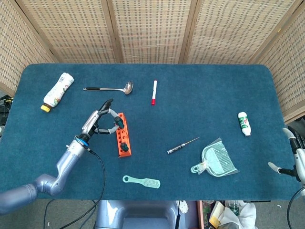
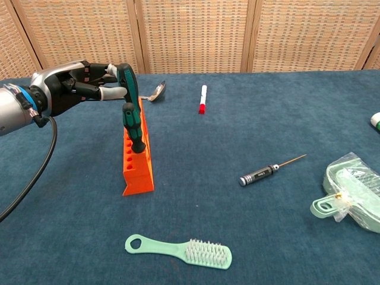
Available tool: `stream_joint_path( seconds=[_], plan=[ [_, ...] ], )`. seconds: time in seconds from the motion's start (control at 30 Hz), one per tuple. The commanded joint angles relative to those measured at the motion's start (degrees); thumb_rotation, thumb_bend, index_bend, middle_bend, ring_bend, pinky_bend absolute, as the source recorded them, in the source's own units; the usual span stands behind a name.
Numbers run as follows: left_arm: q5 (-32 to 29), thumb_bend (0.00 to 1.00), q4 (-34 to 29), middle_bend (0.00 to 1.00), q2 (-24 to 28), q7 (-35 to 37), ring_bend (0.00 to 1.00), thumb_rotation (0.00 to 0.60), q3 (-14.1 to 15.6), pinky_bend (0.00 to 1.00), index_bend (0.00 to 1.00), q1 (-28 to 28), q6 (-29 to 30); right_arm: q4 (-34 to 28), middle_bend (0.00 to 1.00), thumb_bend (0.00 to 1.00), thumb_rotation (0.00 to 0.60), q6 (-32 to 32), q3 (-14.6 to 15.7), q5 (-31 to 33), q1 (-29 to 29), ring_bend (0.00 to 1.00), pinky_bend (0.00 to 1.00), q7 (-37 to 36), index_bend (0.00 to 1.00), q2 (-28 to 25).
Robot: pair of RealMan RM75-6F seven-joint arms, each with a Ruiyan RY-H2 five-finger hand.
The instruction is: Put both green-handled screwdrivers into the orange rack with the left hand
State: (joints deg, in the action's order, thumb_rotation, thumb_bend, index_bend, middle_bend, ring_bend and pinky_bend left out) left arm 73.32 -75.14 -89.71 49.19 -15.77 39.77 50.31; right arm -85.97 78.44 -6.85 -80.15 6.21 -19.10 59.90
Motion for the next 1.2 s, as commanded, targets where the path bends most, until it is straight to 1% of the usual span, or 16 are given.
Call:
stream_joint_path(
  seconds=[0.03, 0.13, 0.2, 0.37, 0.57, 0.63, 0.67, 0.73, 0.83, 0.9, 0.97, 1.07, 1.1, 1.2],
  plan=[
    [-0.35, 0.54, 0.34, 0.00, -0.17, -0.87, 0.00, 0.600, 0.00, 0.00, 0.63, 0.01, -0.09, 0.03, 0.00, 0.00, 0.600, 0.01, 0.00, 0.00, 0.00, 0.00, 0.00, 0.00, 0.00, 0.03],
    [-0.63, 0.54, 0.18, 0.00, -0.10, -1.20, 0.00, 0.600, -0.09, 0.00, 0.59, -0.04, -0.25, 0.04, 0.00, 0.00, 0.600, 0.02, -0.01, -0.02, 0.01, 0.00, 0.00, 0.07, 0.00, 0.06],
    [-0.69, 0.54, 0.10, 0.00, -0.10, -1.40, 0.00, 0.600, -0.16, 0.00, 0.53, -0.12, -0.13, 0.07, 0.00, 0.00, 0.600, 0.04, -0.02, -0.01, 0.01, 0.00, 0.00, 0.13, 0.00, 0.09],
    [-0.49, 0.49, -0.31, 0.00, 0.21, -1.37, 0.00, 0.600, -0.19, 0.00, 0.42, -0.30, -0.06, -0.09, 0.00, 0.00, 0.600, 0.23, -0.03, -0.04, -0.05, 0.00, 0.00, 0.49, 0.00, 0.12],
    [-0.05, 0.44, -0.79, 0.00, 0.65, -1.32, 0.00, 0.600, -0.11, 0.00, 0.36, -0.56, 0.18, -0.12, 0.00, 0.00, 0.600, 0.30, -0.05, 0.02, -0.10, 0.00, 0.00, 0.57, 0.00, 0.13],
    [0.04, 0.42, -0.93, 0.00, 0.78, -1.29, 0.00, 0.600, -0.10, 0.00, 0.32, -0.62, 0.24, -0.12, 0.00, 0.00, 0.600, 0.29, -0.05, 0.03, -0.10, 0.00, 0.00, 0.57, 0.00, 0.12],
    [0.14, 0.41, -1.15, 0.00, 0.94, -1.18, 0.00, 0.600, -0.14, 0.00, 0.27, -0.74, 0.46, -0.16, 0.00, 0.00, 0.600, 0.31, -0.03, 0.00, -0.11, 0.00, 0.00, 0.59, 0.00, 0.11],
    [0.70, 0.37, -1.86, 0.00, 1.53, -1.02, 0.00, 0.600, -0.23, 0.00, 0.19, -1.28, 1.63, -0.20, 0.00, 0.00, 0.600, 0.38, -0.04, -0.07, -0.11, 0.00, 0.00, 0.60, 0.00, 0.11],
    [1.50, 0.28, -2.99, 0.00, 2.83, -1.19, 0.00, 0.600, -0.16, 0.00, 0.07, -2.06, 3.08, -0.25, 0.00, 0.00, 0.600, 0.43, -0.03, -0.14, -0.13, 0.00, 0.00, 0.49, 0.00, 0.10],
    [2.19, 0.21, -4.14, 0.00, 4.24, -1.19, 0.00, 0.600, -0.08, 0.00, 0.01, -2.78, 4.23, -0.31, 0.00, 0.00, 0.600, 0.51, -0.02, -0.23, -0.15, 0.00, 0.00, 0.45, 0.00, 0.08],
    [3.44, 0.16, -5.30, 0.00, 6.31, -1.98, 0.00, 0.600, 0.31, 0.00, 0.00, -3.97, 6.25, -0.38, 0.00, 0.00, 0.600, 0.65, 0.03, -0.41, -0.20, 0.00, 0.00, 0.40, 0.00, 0.06],
    [5.47, 0.08, -6.81, 0.00, 9.82, -4.96, 0.00, 0.600, 1.85, 0.00, 0.00, -6.11, 9.19, -0.51, 0.00, 0.00, 0.600, 0.88, 0.12, -0.70, -0.24, 0.00, 0.00, 0.51, 0.00, 0.09],
    [6.03, 0.05, -7.13, 0.00, 11.05, -6.74, 0.00, 0.600, 2.48, 0.00, 0.00, -6.91, 10.21, -0.55, 0.00, 0.00, 0.600, 0.93, 0.16, -0.78, -0.26, 0.00, 0.00, 0.54, 0.00, 0.09],
    [7.33, 0.00, -8.24, 0.00, 14.82, -14.28, 0.00, 0.600, 5.04, 0.00, 0.00, -10.02, 13.71, -0.71, 0.00, 0.00, 0.600, 1.08, 0.25, -1.02, -0.29, 0.00, 0.00, 0.60, 0.00, 0.11]
  ],
)
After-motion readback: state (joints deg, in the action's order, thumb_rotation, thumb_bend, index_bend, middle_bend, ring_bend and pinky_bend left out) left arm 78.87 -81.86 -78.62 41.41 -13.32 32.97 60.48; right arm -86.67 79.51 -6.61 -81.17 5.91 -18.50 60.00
